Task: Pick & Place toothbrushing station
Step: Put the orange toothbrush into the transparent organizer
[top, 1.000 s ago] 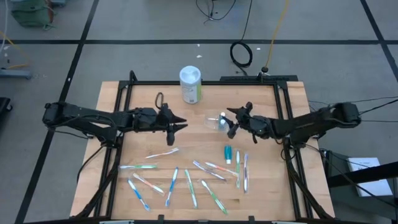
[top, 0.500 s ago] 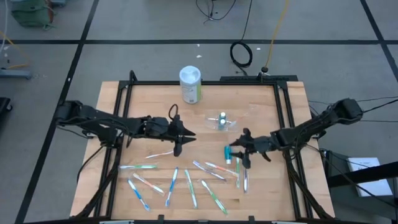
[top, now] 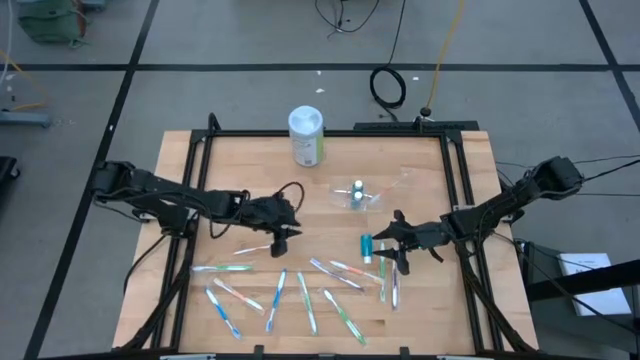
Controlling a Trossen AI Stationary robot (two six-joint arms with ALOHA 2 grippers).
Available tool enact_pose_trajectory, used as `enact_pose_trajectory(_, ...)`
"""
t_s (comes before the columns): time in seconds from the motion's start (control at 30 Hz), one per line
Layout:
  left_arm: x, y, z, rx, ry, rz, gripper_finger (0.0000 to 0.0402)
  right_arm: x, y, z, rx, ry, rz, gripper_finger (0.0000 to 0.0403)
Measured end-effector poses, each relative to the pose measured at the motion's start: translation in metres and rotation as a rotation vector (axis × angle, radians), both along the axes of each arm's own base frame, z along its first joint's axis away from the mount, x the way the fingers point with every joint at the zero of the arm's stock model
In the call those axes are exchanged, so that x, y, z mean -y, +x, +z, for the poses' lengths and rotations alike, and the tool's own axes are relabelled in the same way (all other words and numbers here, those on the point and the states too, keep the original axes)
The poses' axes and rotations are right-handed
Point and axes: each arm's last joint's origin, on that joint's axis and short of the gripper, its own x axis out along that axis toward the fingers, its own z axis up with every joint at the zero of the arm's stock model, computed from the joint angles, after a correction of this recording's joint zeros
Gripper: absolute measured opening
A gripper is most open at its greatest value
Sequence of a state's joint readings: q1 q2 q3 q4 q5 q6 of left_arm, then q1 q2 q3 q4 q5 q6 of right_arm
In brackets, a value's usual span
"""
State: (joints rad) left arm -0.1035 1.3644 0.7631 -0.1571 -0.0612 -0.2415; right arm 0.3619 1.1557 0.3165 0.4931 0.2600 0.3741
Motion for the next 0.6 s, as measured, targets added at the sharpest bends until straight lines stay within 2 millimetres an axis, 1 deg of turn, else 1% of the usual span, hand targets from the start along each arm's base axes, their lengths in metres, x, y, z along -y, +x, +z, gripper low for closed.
enact_pose_trajectory(0.1,0.003,-0.015,-0.009,-0.19,-0.016,0.068,0.0108,0.0,0.001,0.002,0.02,-0.002,0.004,0.021)
enact_pose_trajectory(0.17,0.006,-0.023,-0.018,-0.284,-0.048,0.127,0.0108,0.0,0.001,0.002,0.019,-0.018,0.011,0.021)
enact_pose_trajectory(0.27,0.011,-0.031,-0.034,-0.386,-0.125,0.216,0.0108,0.0,0.001,0.002,0.019,-0.007,0.006,0.021)
enact_pose_trajectory(0.43,0.019,-0.034,-0.045,-0.435,-0.101,0.221,0.0108,0.0,0.001,0.002,0.019,0.011,-0.001,0.021)
enact_pose_trajectory(0.6,0.024,-0.027,-0.054,-0.417,-0.117,0.233,0.0108,0.0,0.001,0.002,0.025,0.015,-0.002,0.021)
